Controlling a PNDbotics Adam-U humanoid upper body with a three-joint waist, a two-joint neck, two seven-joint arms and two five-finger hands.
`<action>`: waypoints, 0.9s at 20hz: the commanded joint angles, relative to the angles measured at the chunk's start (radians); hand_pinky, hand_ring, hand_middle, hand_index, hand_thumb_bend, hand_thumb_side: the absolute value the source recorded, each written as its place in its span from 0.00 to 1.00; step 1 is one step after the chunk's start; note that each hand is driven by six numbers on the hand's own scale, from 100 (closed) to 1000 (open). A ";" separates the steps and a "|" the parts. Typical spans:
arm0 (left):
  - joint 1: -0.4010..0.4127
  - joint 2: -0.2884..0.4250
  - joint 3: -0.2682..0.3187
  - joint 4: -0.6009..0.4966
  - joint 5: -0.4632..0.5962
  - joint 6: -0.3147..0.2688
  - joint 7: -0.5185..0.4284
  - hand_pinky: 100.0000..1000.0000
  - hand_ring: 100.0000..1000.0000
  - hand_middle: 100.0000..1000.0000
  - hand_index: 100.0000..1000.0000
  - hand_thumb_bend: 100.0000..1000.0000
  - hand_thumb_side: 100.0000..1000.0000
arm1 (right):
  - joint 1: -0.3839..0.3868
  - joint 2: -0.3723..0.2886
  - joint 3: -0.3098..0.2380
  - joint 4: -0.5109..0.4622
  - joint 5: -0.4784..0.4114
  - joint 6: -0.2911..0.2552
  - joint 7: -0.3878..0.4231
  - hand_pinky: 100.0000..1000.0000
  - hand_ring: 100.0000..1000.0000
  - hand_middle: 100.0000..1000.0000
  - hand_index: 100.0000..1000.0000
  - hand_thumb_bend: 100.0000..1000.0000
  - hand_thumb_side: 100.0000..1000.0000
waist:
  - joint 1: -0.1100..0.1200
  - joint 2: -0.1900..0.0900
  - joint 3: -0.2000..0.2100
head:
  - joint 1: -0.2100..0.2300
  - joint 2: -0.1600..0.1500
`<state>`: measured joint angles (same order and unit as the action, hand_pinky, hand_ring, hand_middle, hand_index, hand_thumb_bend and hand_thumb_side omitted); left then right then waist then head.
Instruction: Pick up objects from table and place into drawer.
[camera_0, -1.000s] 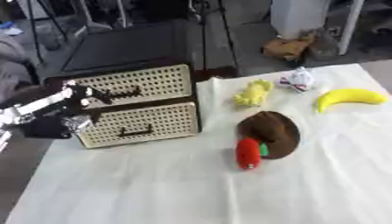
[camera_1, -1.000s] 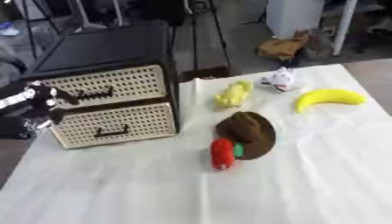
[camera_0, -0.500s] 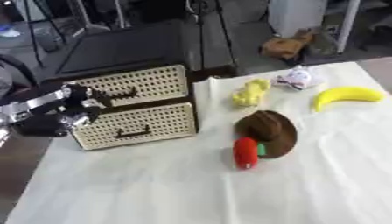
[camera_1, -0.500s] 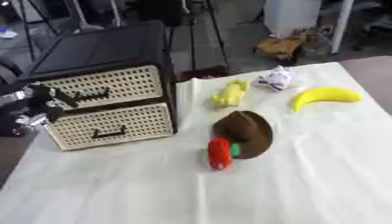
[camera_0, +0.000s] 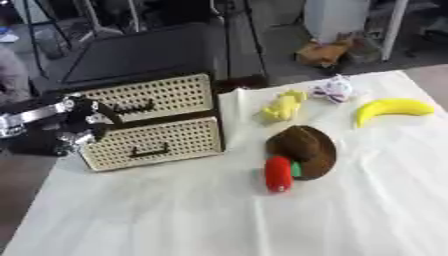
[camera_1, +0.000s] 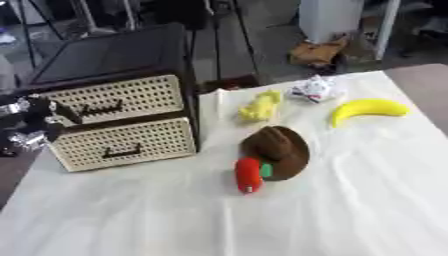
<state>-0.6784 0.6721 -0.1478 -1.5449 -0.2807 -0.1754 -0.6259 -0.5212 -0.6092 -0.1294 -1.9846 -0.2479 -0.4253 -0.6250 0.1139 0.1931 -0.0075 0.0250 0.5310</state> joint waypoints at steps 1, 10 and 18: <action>-0.030 -0.011 0.008 -0.021 -0.236 -0.025 0.108 0.00 0.00 0.00 0.86 0.00 0.59 | -0.017 -0.010 -0.007 -0.015 -0.001 -0.002 0.002 0.53 0.70 0.56 0.71 0.00 0.82 | -0.010 -0.011 -0.001 | 0.043 -0.030; -0.053 -0.084 -0.022 0.043 -0.500 -0.058 0.252 0.00 0.00 0.00 0.84 0.00 0.60 | -0.016 -0.005 -0.009 -0.015 -0.001 -0.002 0.004 0.53 0.70 0.56 0.71 0.00 0.82 | -0.020 -0.003 -0.003 | 0.133 -0.063; -0.051 -0.111 -0.028 0.042 -0.401 -0.012 0.251 0.00 0.00 0.00 0.76 0.00 0.61 | -0.014 -0.004 -0.010 -0.015 0.000 -0.003 0.002 0.53 0.70 0.56 0.71 0.00 0.82 | -0.025 -0.004 -0.001 | 0.116 -0.043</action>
<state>-0.7115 0.5451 -0.1820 -1.4835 -0.6945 -0.1966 -0.3797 -0.5224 -0.6014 -0.1297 -1.9846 -0.2479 -0.4267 -0.6229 0.0951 0.2040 -0.0102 0.1457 0.4829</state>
